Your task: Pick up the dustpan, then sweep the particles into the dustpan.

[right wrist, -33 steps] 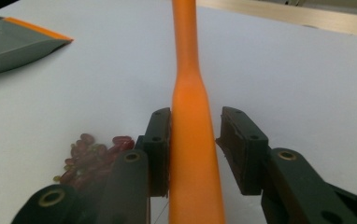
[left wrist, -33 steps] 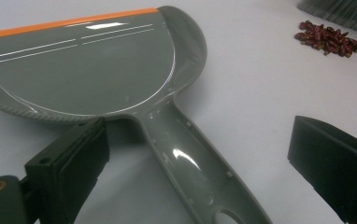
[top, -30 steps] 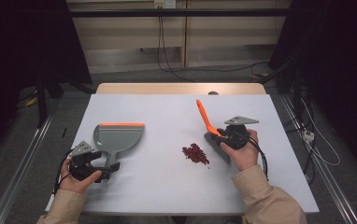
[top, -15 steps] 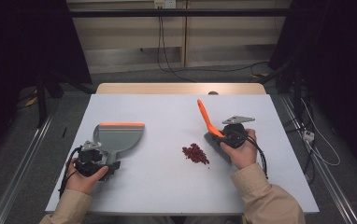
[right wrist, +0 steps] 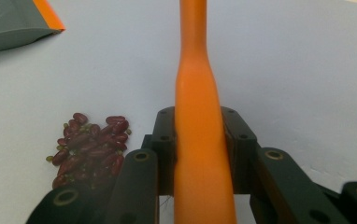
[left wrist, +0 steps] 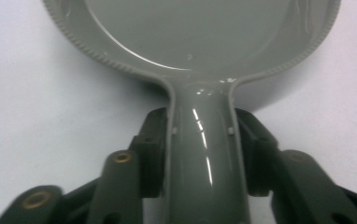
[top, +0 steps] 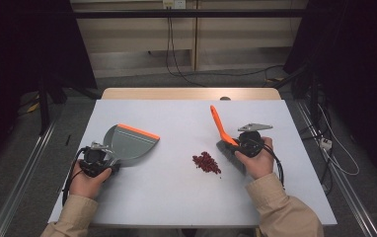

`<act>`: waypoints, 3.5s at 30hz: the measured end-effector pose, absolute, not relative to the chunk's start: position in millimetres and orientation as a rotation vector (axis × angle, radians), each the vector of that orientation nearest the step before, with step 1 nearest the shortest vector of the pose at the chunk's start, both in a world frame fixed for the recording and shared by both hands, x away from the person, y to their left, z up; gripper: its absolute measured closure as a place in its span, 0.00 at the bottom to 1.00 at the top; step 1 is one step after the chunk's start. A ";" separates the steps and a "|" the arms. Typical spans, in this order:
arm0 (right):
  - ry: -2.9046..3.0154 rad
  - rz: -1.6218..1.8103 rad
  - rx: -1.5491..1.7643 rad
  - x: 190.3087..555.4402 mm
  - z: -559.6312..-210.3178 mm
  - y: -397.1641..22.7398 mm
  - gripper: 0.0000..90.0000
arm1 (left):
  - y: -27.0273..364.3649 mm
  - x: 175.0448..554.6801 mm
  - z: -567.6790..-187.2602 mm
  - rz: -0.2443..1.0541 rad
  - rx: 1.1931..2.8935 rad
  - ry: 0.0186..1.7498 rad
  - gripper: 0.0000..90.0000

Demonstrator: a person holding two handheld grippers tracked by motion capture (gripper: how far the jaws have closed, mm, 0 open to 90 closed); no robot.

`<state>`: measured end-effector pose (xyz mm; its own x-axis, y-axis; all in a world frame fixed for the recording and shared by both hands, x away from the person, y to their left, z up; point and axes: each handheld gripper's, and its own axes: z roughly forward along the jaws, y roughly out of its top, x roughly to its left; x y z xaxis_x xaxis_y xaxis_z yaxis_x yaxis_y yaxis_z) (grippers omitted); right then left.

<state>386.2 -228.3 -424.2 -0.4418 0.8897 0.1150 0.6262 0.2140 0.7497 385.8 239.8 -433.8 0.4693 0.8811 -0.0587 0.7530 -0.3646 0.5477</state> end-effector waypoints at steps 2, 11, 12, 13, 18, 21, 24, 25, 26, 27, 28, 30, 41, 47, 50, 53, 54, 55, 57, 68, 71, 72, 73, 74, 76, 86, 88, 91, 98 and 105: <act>2.157 1.066 1.401 385.6 -424.0 -227.0 0.79 | 237.8 390.8 -434.4 0.333 2.228 1.346 0.64; 2.152 1.088 1.388 385.1 -425.4 -228.4 0.79 | 237.8 396.2 -432.1 0.335 2.285 1.278 0.70; 2.150 1.097 1.392 385.0 -425.7 -229.0 0.79 | 238.6 395.3 -431.2 0.332 2.277 1.271 0.70; 2.150 1.101 1.394 385.1 -425.9 -230.0 0.79 | 239.5 394.5 -429.6 0.326 2.273 1.254 0.70; 2.144 1.114 1.396 385.3 -426.5 -231.6 0.79 | 239.1 387.3 -421.1 0.307 2.281 1.188 0.70; 2.148 1.125 1.393 384.9 -426.1 -230.2 0.79 | 235.6 381.2 -416.4 0.286 2.299 1.125 0.70; 2.150 1.129 1.391 384.4 -425.8 -229.8 0.79 | 231.5 374.0 -409.3 0.255 2.305 1.068 0.70; 2.145 1.138 1.388 384.2 -425.7 -229.7 0.79 | 230.1 371.9 -407.4 0.252 2.314 1.045 0.70; 2.144 1.142 1.389 384.2 -425.5 -230.0 0.79 | 228.4 369.8 -406.0 0.246 2.325 1.021 0.70; 2.142 1.142 1.392 384.2 -425.3 -230.2 0.79 | 226.6 367.8 -405.5 0.231 2.325 1.002 0.70; 2.137 1.143 1.389 384.1 -424.9 -230.7 0.79 | 224.7 366.0 -405.2 0.204 2.330 0.980 0.70; 2.126 1.151 1.391 384.0 -423.7 -231.9 0.79 | 220.5 362.0 -405.1 0.179 2.340 0.944 0.70; 2.102 1.191 1.381 383.2 -420.2 -230.8 0.79 | 202.2 342.4 -402.4 0.040 2.379 0.765 0.70; 2.100 1.172 1.372 384.0 -421.3 -229.3 0.79 | 187.5 335.2 -409.9 -0.018 2.422 0.694 0.70; 2.077 1.145 1.355 385.2 -421.7 -226.6 0.79 | 177.2 334.1 -414.7 -0.018 2.429 0.673 0.70; 2.083 1.116 1.340 386.9 -424.7 -220.7 0.79 | 167.8 334.2 -417.0 -0.010 2.455 0.630 0.70; 2.083 1.108 1.331 387.2 -425.9 -218.4 0.79 | 164.3 333.4 -418.1 -0.005 2.456 0.622 0.70; 2.083 1.095 1.321 387.5 -426.9 -216.1 0.79 | 162.0 333.3 -418.8 -0.009 2.473 0.603 0.70; 2.094 1.078 1.313 387.9 -428.8 -212.2 0.79 | 158.0 332.7 -421.1 -0.011 2.492 0.574 0.70; 2.125 1.057 1.270 382.6 -429.2 -198.3 0.79 | 146.5 331.0 -424.2 -0.033 2.514 0.513 0.70; 2.124 1.057 1.264 381.4 -429.6 -196.5 0.79 | 144.3 330.0 -424.3 -0.018 2.528 0.533 0.70; 2.126 1.060 1.264 381.1 -429.7 -196.1 0.79 | 142.8 328.2 -426.2 -0.049 2.478 0.577 0.70; 2.123 1.061 1.269 380.7 -429.7 -195.6 0.79 | 142.7 328.4 -426.4 -0.057 2.475 0.576 0.70; 2.123 1.057 1.270 380.2 -429.6 -195.0 0.79 | 142.1 328.2 -426.5 -0.059 2.470 0.577 0.70; 2.123 1.056 1.271 379.1 -429.7 -193.3 0.79 | 141.7 328.9 -426.2 -0.060 2.483 0.575 0.70; 2.143 1.052 1.259 372.3 -429.7 -182.8 0.78 | 138.4 332.1 -426.1 -0.067 2.539 0.520 0.70; 2.142 1.066 1.268 371.0 -429.6 -181.4 0.78 | 135.6 331.5 -426.0 -0.078 2.528 0.530 0.70; 2.145 1.072 1.269 368.4 -429.5 -178.7 0.78 | 130.5 330.2 -425.9 -0.088 2.524 0.547 0.70; 2.126 1.079 1.279 363.0 -430.7 -171.8 0.78 | 121.3 332.2 -426.0 -0.084 2.566 0.543 0.70; 2.115 1.130 1.314 359.3 -431.2 -164.7 0.78 | 117.6 334.5 -427.7 -0.098 2.579 0.552 0.70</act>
<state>359.3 -164.7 -431.2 -0.4757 0.8764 0.0748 0.5492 0.2295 0.8036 334.5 117.6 -427.7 0.9154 0.3655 -0.1685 0.4011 -0.7943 0.4562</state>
